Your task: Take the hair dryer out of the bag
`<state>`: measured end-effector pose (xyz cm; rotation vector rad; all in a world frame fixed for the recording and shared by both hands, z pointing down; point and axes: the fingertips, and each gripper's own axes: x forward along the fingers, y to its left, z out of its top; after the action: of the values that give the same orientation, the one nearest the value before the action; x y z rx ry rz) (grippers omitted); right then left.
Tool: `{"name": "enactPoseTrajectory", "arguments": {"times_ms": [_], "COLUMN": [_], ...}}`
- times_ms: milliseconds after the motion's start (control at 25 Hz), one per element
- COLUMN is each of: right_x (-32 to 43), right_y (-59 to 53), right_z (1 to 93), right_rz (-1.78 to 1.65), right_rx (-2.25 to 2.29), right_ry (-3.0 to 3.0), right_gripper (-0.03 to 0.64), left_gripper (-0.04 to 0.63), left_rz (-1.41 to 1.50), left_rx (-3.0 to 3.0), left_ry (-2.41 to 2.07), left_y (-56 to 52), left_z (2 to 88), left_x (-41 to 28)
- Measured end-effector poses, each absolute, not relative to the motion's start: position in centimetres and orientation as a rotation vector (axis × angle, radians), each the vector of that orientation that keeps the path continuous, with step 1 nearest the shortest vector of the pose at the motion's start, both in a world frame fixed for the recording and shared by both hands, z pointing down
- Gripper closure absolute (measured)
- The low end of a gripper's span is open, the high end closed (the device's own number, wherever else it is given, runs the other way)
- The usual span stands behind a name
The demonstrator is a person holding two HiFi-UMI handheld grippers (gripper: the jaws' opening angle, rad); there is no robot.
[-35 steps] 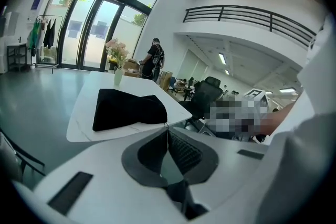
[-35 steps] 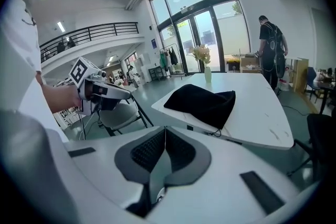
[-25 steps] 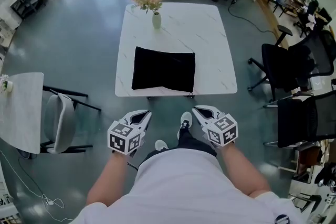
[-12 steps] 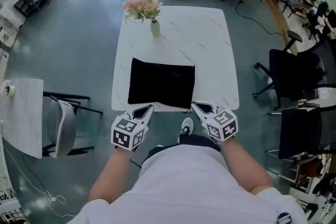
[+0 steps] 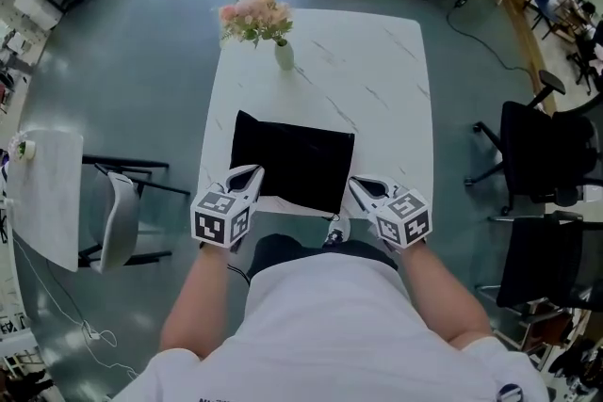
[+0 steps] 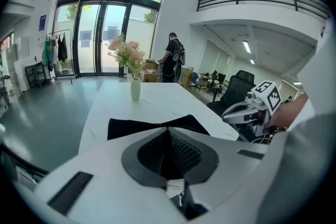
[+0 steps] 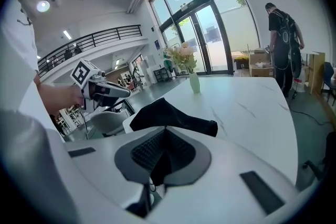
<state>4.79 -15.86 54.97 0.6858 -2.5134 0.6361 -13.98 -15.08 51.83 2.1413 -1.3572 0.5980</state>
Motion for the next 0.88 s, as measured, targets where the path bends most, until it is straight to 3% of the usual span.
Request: {"name": "enactPoseTrajectory", "arguments": {"times_ms": [560,640,720,880], "right_x": [2.0,1.6,1.6,3.5], "right_y": [-19.1,-19.5,-20.0,-20.5], "right_z": [54.5,54.9,55.6,57.7], "right_rz": [0.702,0.702,0.706,0.705], "right_rx": [0.893,0.928,0.974,1.075], "right_ry": [-2.467,-2.451,-2.423,-2.320], "right_gripper": [0.600,0.600,0.600,0.600], "left_gripper": [0.575,0.534,0.443,0.422], "left_rz": [0.658,0.690,0.709,0.740], "left_rx": [2.078,2.038,1.995,1.943], "left_ry": [-1.355,-1.321,-1.271,-1.189], "left_y": [-22.9,-24.5,-25.8,-27.3], "left_z": [54.0,56.1,58.2,61.2], "left_x": [-23.0,-24.4,-25.3,-25.6]}}
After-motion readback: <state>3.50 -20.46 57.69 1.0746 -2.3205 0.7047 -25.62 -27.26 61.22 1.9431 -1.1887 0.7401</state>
